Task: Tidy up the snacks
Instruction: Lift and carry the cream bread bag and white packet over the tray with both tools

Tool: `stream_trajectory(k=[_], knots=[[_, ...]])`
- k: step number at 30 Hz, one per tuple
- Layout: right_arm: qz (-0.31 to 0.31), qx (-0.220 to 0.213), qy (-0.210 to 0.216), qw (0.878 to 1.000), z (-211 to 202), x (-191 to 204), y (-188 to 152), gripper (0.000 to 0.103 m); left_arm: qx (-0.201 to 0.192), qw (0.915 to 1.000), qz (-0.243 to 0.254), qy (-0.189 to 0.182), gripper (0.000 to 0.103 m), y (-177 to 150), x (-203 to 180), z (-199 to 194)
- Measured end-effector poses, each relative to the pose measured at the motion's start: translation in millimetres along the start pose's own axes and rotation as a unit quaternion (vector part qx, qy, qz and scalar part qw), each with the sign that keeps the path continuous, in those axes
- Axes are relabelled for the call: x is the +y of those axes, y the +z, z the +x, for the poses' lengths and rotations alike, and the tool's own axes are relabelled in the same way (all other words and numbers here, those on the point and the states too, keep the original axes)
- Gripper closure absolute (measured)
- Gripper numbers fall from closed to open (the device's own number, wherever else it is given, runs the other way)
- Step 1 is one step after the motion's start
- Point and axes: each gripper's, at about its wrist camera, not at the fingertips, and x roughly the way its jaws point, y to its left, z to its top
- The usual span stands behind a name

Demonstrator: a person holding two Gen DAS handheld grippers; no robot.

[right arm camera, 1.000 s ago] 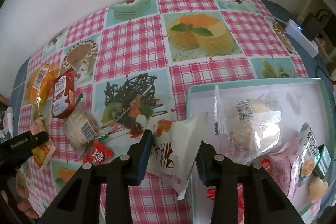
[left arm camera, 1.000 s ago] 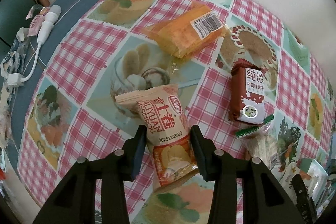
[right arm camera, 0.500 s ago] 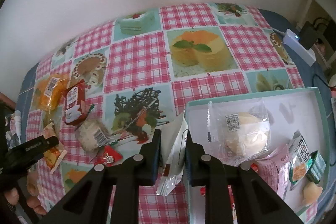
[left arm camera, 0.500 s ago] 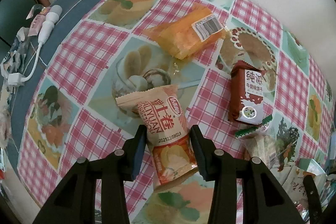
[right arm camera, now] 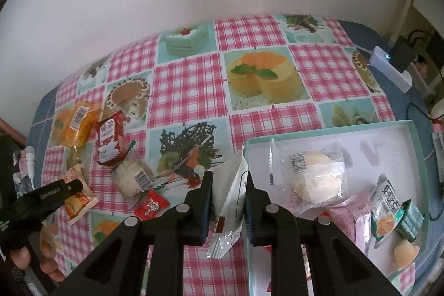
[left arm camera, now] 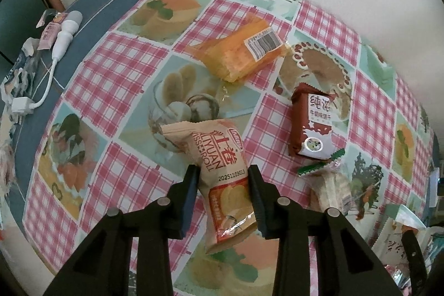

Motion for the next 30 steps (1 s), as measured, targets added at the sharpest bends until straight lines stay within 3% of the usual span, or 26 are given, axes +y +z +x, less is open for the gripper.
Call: stream_trajectory(k=[14, 23, 30], knots=[[0.030, -0.023, 0.017, 0.999, -30.5, -19.5, 1.5, 0.082, -0.040, 0.9992, 0.010, -0.002, 0.065, -7.1, -6.1, -44.0], [0.071, -0.054, -0.001, 0.996, -50.0, -69.4, 10.3, 0.082, -0.063, 0.9966, 0.045, -0.026, 0.065, -19.1, -45.2, -70.1], [0.126, -0.067, -0.016, 0.990, -57.8, -128.1, 15.1, 0.082, -0.066, 0.9912, 0.099, -0.059, 0.065, -39.9, -99.0, -82.4]])
